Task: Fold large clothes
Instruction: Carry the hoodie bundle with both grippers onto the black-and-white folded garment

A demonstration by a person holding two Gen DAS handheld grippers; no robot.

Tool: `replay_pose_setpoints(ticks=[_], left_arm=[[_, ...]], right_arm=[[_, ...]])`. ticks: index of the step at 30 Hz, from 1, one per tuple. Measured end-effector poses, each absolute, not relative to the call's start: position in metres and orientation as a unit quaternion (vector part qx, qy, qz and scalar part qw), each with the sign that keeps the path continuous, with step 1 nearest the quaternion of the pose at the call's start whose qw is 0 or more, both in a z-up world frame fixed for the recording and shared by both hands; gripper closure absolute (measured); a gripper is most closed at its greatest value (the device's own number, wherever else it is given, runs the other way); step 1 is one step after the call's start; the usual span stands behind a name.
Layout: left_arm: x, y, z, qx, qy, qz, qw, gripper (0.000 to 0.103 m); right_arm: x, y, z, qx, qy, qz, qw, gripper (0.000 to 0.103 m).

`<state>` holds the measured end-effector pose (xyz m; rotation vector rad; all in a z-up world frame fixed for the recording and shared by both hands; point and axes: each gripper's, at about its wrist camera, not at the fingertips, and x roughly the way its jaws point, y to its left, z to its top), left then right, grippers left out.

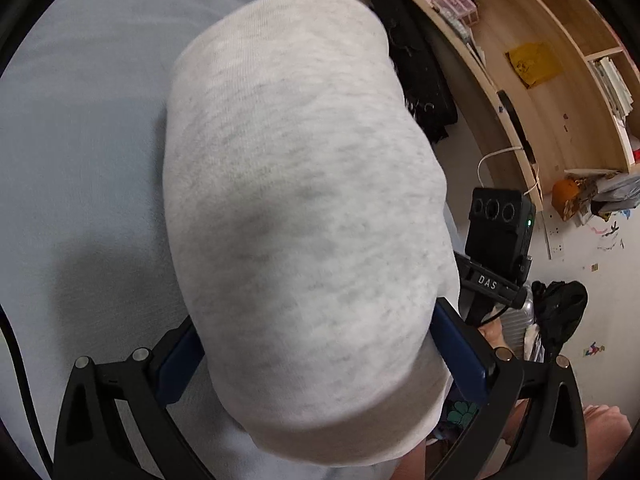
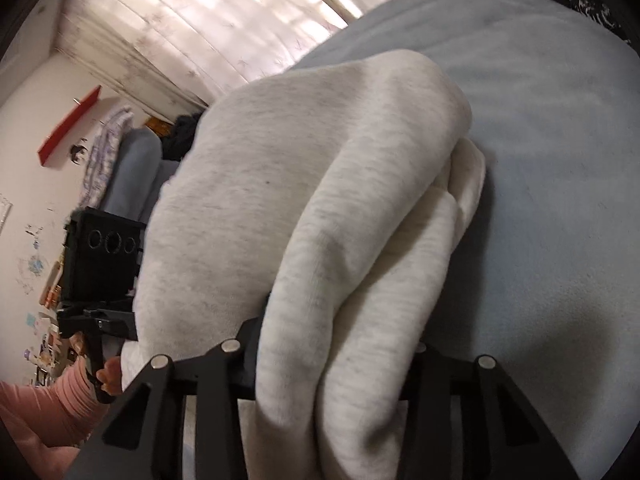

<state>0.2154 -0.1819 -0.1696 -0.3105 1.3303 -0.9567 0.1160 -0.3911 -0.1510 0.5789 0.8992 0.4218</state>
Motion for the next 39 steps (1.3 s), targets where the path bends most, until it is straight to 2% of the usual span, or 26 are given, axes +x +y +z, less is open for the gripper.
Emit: replay_pose_setpoints(ticks=[7,18,24,28,31,35,39], left_arm=[[0.209,-0.140,-0.100,-0.134,0.537,-0.400,0.730,0.000],[0.207,0.014,0.005,-0.147,0.451,-0.335,0.814,0.000],[0.252,0.132,0.060,-0.136,0.406,-0.290,0.856,0.000],[0.321,0.210,0.090,-0.118,0.388,-0.268,0.874,0.000],[0.386,0.260,0.089,-0.119,0.384,-0.260,0.878,0.000],[0.461,0.309,0.060,-0.125,0.381,-0.251,0.881,0.000],[0.525,0.352,-0.015,-0.132,0.420,-0.213,0.872,0.000]], right_arm=[[0.112,-0.360,-0.124,0.267,0.389,0.237,0.849,0.062],[0.165,-0.246,-0.059,0.270,0.326,0.333,0.843,0.061],[0.246,-0.146,-0.019,0.269,0.301,0.382,0.831,0.061],[0.324,-0.074,-0.004,0.284,0.284,0.401,0.824,0.061],[0.377,-0.031,-0.009,0.298,0.276,0.399,0.822,0.061],[0.444,0.009,-0.040,0.321,0.282,0.392,0.815,0.061],[0.512,0.056,-0.101,0.320,0.344,0.368,0.803,0.061]])
